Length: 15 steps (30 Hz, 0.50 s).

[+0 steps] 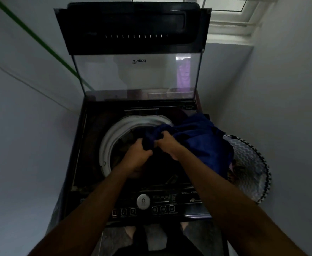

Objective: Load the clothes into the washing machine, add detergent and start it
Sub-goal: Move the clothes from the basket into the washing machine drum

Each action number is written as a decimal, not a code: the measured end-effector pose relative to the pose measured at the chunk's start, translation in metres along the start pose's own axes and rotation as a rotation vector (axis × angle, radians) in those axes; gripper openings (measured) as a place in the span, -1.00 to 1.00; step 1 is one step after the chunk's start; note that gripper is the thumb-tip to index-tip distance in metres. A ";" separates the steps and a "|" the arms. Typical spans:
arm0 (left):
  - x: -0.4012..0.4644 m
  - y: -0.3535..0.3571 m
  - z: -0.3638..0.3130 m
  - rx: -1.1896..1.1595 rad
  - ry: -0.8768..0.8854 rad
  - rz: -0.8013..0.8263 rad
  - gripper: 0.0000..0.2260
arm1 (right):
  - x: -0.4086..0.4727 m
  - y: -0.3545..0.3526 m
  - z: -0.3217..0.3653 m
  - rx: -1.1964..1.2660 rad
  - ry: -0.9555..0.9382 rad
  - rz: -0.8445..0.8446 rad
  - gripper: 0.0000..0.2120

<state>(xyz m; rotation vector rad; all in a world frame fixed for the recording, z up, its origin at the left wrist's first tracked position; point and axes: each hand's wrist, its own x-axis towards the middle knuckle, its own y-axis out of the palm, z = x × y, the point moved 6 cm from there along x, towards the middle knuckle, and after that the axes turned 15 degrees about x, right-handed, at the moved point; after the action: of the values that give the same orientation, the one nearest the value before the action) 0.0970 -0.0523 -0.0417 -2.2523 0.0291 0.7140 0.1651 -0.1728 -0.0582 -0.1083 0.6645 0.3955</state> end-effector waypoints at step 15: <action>0.008 0.061 -0.140 0.149 0.503 0.044 -0.56 | -0.047 -0.138 0.012 -0.085 -0.439 -0.477 -0.87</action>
<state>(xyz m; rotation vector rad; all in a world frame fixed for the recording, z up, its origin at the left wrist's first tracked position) 0.1577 -0.1883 -0.0083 -2.2349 0.3635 0.1455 0.1919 -0.3122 -0.0234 -0.2468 0.1744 -0.0186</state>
